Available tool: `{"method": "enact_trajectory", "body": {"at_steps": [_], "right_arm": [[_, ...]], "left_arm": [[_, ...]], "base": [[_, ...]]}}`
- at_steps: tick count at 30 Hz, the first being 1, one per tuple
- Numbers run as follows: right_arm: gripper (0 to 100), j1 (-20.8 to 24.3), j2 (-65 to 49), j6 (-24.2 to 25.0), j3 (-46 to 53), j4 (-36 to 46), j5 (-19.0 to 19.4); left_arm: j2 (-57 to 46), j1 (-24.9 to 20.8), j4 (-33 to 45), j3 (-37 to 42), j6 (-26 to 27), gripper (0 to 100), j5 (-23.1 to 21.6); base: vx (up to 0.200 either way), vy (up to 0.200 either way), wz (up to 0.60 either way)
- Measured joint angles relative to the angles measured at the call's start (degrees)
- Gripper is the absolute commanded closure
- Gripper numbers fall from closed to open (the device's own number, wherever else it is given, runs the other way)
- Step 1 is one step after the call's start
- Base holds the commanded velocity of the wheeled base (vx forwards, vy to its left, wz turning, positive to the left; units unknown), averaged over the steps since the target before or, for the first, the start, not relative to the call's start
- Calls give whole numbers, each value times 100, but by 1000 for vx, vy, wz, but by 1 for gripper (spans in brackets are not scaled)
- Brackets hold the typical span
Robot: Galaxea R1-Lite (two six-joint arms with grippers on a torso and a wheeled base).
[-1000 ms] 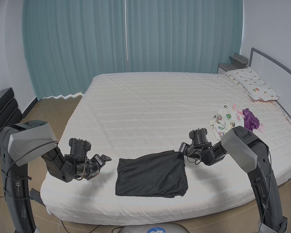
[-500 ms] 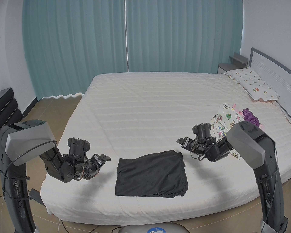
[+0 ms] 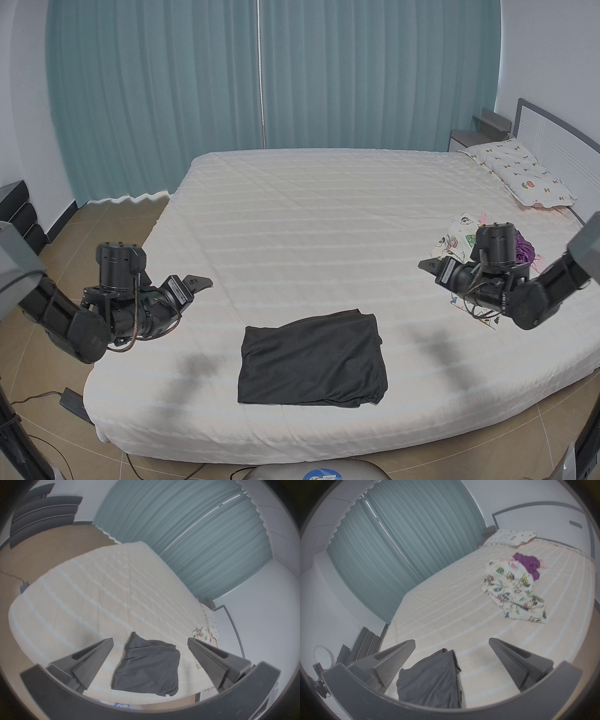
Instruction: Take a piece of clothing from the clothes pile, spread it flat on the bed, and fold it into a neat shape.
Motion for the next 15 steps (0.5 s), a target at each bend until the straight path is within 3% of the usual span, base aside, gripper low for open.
{"method": "enact_trajectory", "body": {"at_steps": [8, 15], "right_arm": [[0, -82, -2267, -439, 1378, 262, -205], [0, -265, -4250, -936, 2247, 884, -263]], "left_arm": [[-1488, -38, 222, 639, 285, 0, 322], [-2834, -226, 689, 1128, 752, 0, 1170]], "base": [[0, 0, 0], [0, 0, 0]]}}
